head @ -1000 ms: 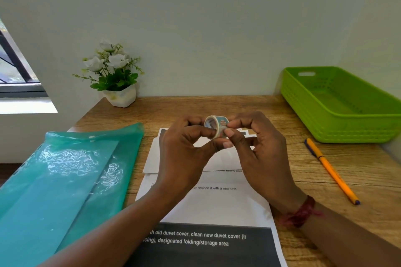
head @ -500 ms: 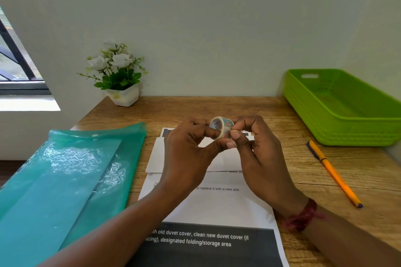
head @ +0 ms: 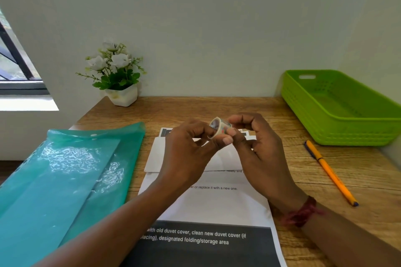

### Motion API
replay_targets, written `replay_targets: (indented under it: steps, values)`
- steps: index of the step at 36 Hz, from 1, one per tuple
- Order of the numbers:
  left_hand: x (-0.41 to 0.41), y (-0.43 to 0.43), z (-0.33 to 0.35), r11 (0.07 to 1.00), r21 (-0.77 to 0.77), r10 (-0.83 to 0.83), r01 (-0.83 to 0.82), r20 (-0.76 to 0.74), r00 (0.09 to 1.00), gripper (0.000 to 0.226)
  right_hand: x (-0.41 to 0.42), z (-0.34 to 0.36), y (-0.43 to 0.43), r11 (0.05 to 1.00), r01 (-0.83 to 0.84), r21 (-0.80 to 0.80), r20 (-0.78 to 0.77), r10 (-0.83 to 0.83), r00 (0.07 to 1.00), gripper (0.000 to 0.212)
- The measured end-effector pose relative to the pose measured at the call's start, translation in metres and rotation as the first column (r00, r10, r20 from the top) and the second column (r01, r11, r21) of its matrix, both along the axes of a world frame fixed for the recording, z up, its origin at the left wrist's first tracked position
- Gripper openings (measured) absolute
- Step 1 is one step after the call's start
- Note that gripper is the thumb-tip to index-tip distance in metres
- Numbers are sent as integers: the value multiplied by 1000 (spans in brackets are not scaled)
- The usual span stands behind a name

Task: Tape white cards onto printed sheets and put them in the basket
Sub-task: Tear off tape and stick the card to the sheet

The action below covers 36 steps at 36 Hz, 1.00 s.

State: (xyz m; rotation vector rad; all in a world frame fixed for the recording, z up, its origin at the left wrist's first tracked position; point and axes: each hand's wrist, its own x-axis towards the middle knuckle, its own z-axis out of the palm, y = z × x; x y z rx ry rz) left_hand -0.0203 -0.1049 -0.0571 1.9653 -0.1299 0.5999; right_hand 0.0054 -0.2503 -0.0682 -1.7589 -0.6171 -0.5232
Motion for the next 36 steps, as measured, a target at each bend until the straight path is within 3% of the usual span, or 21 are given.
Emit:
replay_targets:
  steps: [3, 7, 11, 21, 36]
  values:
    - [0, 0, -1, 999, 48, -3, 5, -32, 999, 44, 1, 1, -1, 1000, 13, -9, 18, -13, 1000, 10]
    - [0, 2, 0, 998, 44, -36, 39, -49, 998, 36, 3, -1, -2, 998, 37, 45, -25, -36, 999, 7]
    - [3, 7, 3, 988, 70, -130, 135, -66, 989, 13, 6, -3, -1, 992, 24, 120, -98, -12, 995, 2]
    - [5, 12, -2, 946, 236, -202, 224, -112, 973, 13, 7, -3, -1, 975, 7, 224, -200, 38, 979, 6]
    - [4, 9, -7, 969, 54, -232, 242, -145, 962, 14, 2, 1, -1, 974, 8, 227, -199, 38, 979, 2]
